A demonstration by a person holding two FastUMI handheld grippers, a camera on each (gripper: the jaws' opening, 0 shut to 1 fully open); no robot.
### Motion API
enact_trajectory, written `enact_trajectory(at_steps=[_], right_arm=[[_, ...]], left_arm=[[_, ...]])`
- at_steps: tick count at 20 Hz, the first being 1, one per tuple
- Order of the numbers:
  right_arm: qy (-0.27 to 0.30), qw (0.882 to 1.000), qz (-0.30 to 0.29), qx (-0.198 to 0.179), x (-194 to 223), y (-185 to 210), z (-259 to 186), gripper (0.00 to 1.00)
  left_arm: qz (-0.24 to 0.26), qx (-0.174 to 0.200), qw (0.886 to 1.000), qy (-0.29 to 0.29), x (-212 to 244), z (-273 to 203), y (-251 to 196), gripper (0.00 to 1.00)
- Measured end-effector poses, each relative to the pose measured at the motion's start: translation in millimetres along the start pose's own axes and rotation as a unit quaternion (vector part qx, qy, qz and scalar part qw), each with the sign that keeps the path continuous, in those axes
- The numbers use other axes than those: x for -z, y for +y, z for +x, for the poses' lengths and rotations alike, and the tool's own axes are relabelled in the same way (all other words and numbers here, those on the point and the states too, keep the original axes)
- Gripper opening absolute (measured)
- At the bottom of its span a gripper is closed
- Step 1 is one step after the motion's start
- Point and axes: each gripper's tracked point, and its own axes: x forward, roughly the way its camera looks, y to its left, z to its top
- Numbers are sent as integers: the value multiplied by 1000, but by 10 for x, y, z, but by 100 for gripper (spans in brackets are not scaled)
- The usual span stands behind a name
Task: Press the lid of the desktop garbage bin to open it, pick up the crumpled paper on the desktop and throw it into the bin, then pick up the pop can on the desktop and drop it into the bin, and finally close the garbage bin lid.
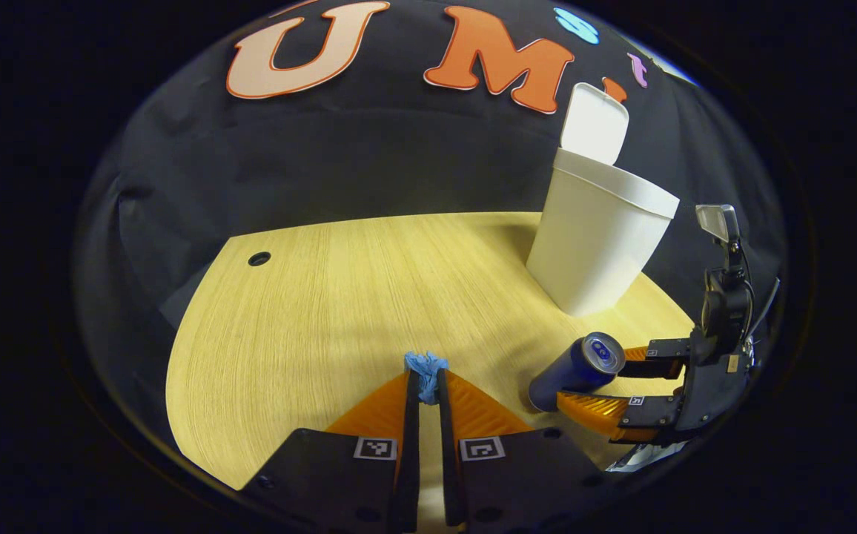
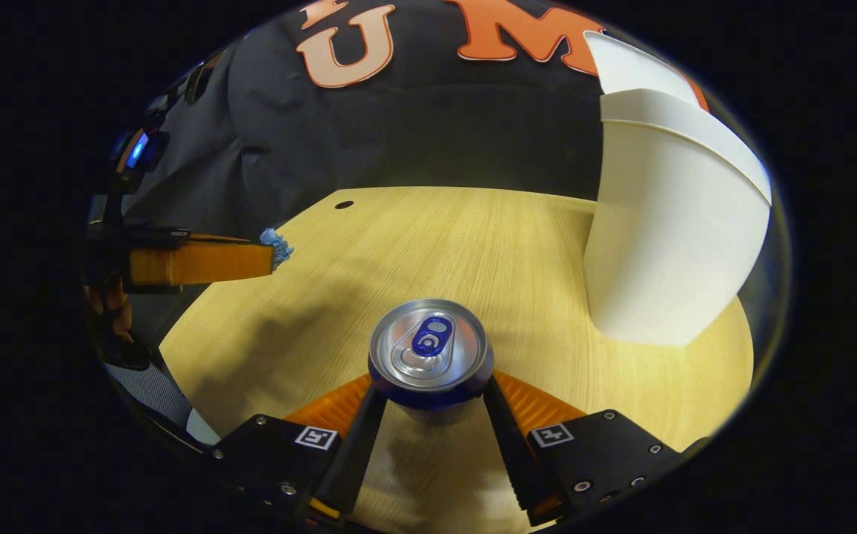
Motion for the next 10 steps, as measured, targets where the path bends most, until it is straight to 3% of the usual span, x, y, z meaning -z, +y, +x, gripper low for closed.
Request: enact_trajectory(at_steps=[10], right_arm=[[-12,996,31,78,243,155,114,80]], left_arm=[[32,47,998,-30,-430,76,-573,17]])
